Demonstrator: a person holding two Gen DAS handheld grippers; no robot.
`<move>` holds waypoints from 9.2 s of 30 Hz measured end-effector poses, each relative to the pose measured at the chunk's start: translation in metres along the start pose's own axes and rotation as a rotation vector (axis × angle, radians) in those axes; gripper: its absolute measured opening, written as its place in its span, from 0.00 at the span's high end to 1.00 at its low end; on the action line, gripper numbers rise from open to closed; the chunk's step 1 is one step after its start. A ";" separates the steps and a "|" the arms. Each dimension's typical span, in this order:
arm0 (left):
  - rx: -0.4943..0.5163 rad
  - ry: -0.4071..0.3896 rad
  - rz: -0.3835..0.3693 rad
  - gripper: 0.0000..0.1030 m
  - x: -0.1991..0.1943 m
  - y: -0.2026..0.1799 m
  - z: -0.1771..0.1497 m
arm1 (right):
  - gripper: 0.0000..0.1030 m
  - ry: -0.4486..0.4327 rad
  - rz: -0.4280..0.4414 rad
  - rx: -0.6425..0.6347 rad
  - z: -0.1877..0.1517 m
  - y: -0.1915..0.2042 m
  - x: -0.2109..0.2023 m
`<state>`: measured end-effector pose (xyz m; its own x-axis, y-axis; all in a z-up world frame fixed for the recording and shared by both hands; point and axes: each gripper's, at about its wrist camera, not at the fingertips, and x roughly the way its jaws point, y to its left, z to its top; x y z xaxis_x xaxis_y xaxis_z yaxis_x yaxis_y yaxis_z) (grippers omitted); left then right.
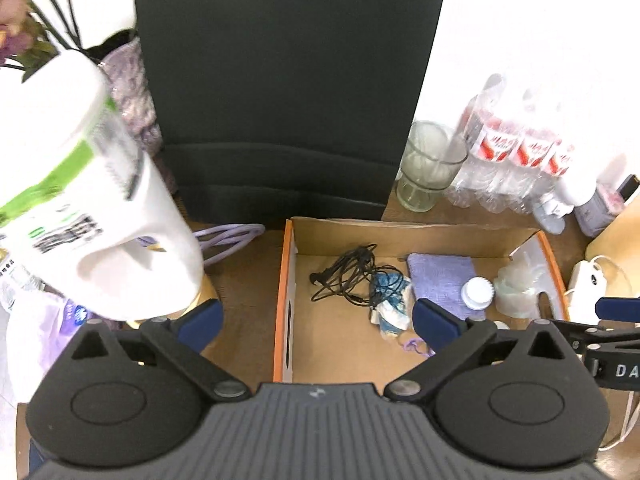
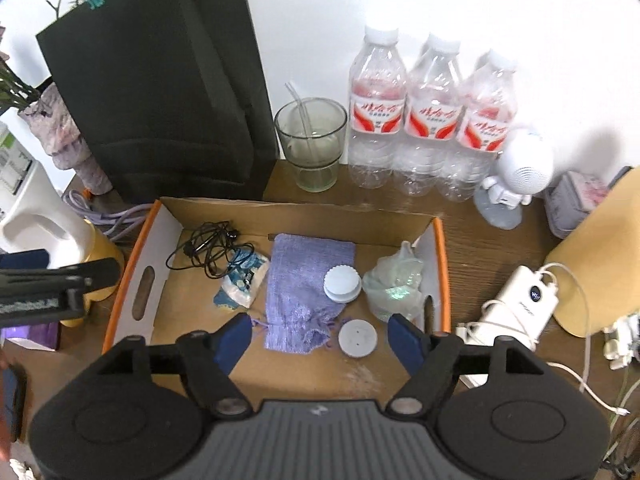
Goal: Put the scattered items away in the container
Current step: 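Lower cable and white lid into the box and open both grippers, then move both grippers back over the desk toward the tissue pack and packet, then grasp the clear packet with the left gripper while the right grasps the green tissue pack, then carry packet and green tissue pack into the box and open both grippers, then move both grippers back toward the plush toy and white plastic container, then grasp the plush toy with the left gripper while the right grasps the white container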
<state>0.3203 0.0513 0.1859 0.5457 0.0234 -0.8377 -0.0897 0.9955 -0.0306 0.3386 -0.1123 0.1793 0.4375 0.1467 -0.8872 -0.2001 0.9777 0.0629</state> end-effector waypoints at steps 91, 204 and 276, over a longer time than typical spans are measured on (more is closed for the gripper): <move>0.212 -0.524 -0.083 0.85 -0.043 -0.014 -0.296 | 0.58 -0.611 0.142 -0.126 -0.326 0.052 -0.044; 0.073 -0.359 -0.067 0.00 -0.123 -0.021 -0.114 | 0.16 -0.197 0.044 -0.019 -0.096 0.007 -0.095; 0.434 -0.139 -0.707 0.38 -0.039 -0.033 -0.365 | 0.52 -0.561 0.162 -0.065 -0.281 -0.054 0.018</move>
<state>-0.0019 -0.0157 0.0207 0.4529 -0.6365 -0.6243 0.6246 0.7262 -0.2873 0.1108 -0.2045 0.0317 0.7903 0.3680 -0.4899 -0.3487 0.9276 0.1342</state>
